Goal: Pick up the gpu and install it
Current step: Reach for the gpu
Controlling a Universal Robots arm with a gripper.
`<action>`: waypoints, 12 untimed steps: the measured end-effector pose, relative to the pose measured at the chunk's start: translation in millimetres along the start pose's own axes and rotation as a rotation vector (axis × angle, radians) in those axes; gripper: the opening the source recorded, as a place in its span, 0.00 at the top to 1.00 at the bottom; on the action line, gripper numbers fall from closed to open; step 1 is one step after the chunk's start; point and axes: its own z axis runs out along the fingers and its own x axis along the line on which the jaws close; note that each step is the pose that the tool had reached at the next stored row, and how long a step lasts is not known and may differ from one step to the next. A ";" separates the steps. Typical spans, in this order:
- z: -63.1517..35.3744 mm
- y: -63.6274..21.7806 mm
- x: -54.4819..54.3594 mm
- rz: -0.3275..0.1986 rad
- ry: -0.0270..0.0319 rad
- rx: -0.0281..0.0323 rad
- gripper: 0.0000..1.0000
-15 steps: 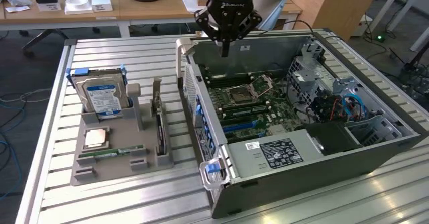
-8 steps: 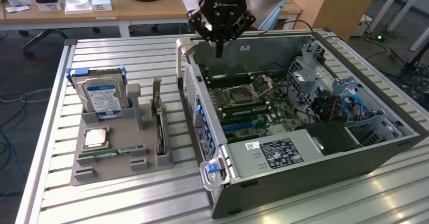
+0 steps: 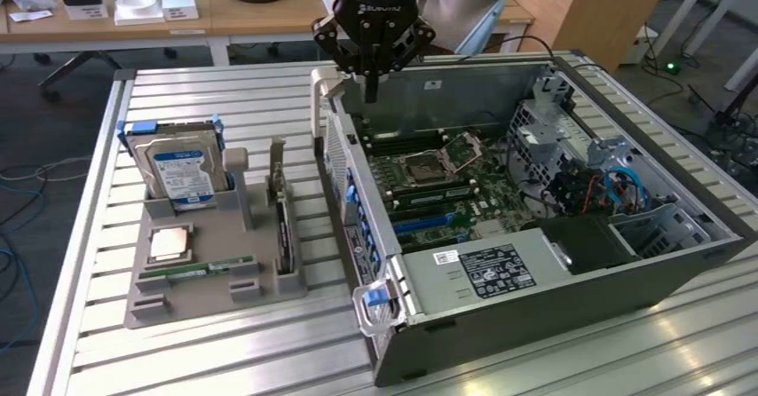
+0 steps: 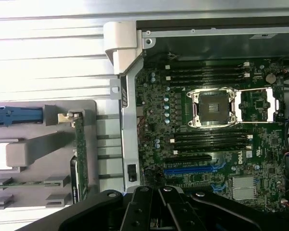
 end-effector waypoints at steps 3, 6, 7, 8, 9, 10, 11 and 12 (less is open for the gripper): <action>-0.2 -0.4 6.9 0.000 0.0000 0.0000 0.89; -0.4 -0.8 14.4 0.000 0.0001 0.0001 0.89; -0.5 -0.9 17.0 0.000 0.0001 0.0001 0.89; -0.5 -1.0 19.6 0.000 0.0000 0.0000 0.89; -0.6 -1.1 22.5 0.000 0.0000 0.0000 0.89; -0.7 -1.1 25.4 0.000 0.0001 0.0001 0.89; -0.8 -1.2 28.2 0.000 0.0001 0.0001 0.89; -0.8 -1.2 31.0 0.000 0.0000 0.0000 0.89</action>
